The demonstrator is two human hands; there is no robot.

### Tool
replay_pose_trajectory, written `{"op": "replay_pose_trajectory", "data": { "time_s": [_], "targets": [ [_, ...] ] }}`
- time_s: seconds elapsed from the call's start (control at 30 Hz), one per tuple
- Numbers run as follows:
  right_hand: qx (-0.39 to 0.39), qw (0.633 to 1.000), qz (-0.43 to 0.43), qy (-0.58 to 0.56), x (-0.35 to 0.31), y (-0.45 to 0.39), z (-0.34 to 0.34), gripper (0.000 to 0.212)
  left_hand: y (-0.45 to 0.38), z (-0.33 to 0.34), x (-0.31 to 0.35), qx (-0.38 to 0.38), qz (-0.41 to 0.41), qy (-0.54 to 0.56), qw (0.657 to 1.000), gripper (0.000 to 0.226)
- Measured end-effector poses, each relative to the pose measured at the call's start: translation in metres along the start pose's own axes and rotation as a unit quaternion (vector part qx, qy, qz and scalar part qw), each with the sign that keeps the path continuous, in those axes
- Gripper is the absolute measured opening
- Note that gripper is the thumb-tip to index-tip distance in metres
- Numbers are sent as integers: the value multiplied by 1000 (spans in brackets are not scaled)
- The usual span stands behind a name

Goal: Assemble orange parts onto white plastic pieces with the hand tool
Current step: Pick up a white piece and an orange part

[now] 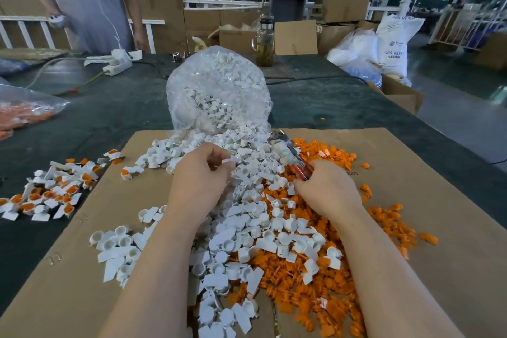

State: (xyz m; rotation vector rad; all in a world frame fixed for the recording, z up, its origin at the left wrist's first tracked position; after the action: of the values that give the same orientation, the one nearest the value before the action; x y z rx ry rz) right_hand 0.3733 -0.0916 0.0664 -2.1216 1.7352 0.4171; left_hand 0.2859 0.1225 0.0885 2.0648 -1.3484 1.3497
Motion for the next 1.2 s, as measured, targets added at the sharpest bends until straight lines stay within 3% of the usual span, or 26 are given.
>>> {"op": "replay_pose_trajectory", "data": {
  "time_s": [0.13,0.3,0.4,0.5,0.63,0.73,1.03,1.2],
  "targets": [
    [11,995,-26,-96,-4,-1,-2,19,3,4,8,-22,18,82,996,15],
    [24,970,-49,-236,-15,5,-8,12,5,9,11,-48,-55,238,969,30],
    [33,946,-42,-319,-18,8,-9,13,6,13,11,-64,-85,295,950,17],
    [33,923,-37,-382,-18,8,-10,14,8,17,11,-58,-64,258,962,8],
    [43,914,-63,-399,-22,10,-12,15,8,23,14,-60,-69,274,957,22],
    [47,904,-77,-418,-26,11,-12,13,9,27,17,-66,-92,343,932,28],
    [66,882,-121,-450,-39,18,-15,11,15,22,19,-6,-91,329,940,10],
    [80,889,-154,-424,-47,22,-17,8,18,25,21,-22,-116,354,928,11]
  ]
}}
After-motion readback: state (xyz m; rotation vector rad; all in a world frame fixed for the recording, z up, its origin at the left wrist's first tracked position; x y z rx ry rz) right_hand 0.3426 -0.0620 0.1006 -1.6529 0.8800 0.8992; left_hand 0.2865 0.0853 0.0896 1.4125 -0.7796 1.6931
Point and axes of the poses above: each hand's wrist, its own y-axis away from the middle knuckle, its own z-axis out of the palm, x = y × z, the point moved 6 cm from there along -y, towards the middle knuckle, and after that the axes turned 1 degree about -z, right-handed, at the moved point
